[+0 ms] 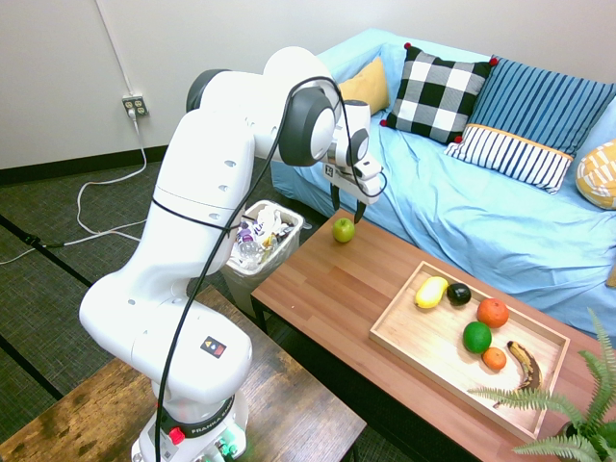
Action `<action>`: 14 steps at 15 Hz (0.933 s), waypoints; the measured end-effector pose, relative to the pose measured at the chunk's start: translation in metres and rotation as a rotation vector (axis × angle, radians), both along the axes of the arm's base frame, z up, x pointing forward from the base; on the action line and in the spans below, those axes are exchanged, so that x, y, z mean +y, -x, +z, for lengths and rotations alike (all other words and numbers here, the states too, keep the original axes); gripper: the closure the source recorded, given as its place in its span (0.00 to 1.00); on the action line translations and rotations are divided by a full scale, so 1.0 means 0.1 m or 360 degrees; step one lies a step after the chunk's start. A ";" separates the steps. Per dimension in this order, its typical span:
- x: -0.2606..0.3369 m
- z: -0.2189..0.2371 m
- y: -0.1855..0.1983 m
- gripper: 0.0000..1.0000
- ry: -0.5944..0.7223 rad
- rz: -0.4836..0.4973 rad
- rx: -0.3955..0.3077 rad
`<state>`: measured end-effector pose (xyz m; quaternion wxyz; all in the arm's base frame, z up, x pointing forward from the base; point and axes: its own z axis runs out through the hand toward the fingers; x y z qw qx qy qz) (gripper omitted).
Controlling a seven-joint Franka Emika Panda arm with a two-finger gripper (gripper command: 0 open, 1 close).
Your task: Put the apple in the tray
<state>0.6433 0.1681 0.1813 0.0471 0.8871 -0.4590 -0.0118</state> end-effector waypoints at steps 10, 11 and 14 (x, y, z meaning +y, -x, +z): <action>0.08 -0.31 -0.08 0.00 0.0008 0.0002 0.0027; 0.07 -0.35 -0.09 0.00 0.0013 0.0000 0.0033; 0.07 -0.42 -0.12 0.00 0.0014 -0.0007 0.0039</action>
